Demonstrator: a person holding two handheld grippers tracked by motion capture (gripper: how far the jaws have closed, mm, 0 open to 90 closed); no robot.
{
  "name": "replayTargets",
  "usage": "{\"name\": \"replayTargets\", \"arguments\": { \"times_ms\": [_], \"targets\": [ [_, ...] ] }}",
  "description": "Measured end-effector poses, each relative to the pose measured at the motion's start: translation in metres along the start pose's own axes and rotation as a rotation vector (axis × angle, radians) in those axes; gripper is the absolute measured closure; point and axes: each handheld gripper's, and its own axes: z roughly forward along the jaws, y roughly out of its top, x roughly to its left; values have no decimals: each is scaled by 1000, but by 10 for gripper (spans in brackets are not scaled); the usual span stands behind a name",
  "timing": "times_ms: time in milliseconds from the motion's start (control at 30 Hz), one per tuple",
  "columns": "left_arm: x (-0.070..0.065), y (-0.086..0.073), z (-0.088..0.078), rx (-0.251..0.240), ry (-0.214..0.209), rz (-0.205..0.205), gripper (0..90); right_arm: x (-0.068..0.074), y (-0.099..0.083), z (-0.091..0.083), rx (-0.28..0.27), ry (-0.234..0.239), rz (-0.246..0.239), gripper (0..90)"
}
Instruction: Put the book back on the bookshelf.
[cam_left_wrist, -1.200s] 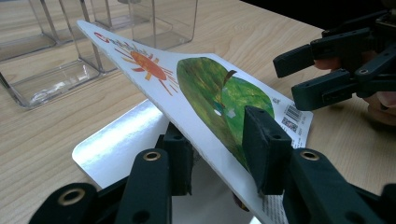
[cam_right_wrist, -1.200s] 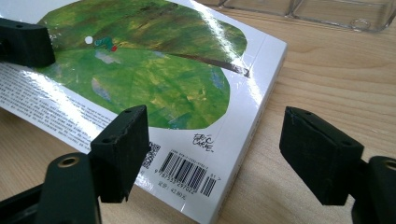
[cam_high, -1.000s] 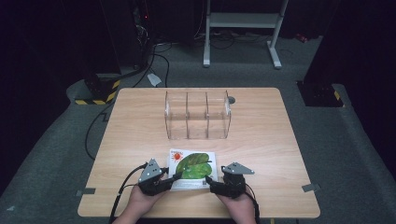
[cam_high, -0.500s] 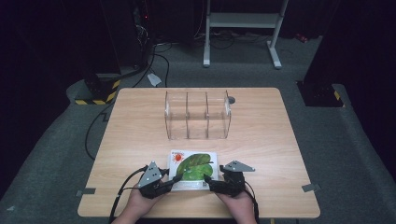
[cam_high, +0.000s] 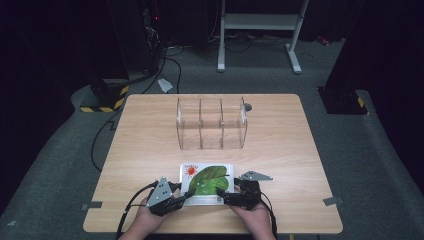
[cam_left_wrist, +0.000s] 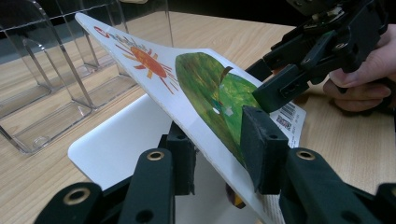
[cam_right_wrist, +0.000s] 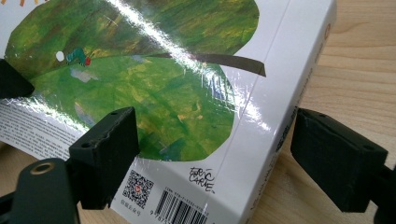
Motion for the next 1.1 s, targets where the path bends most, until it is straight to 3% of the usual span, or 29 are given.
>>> {"name": "replayTargets", "arguments": {
  "times_ms": [233,433,500,633,1100],
  "targets": [
    [0,-1,0,2,2,10,660,-2,1,5,20,46,26,137],
    [0,-1,0,7,1,6,660,-2,1,6,27,58,32,153],
    [1,-1,1,17,3,-2,664,-3,1,2,24,51,53,216],
    [2,0,0,21,7,-18,678,-2,1,-3,-6,32,38,273],
    [6,0,2,28,42,-73,704,4,3,-13,-96,-16,-16,348]
  ]
}}
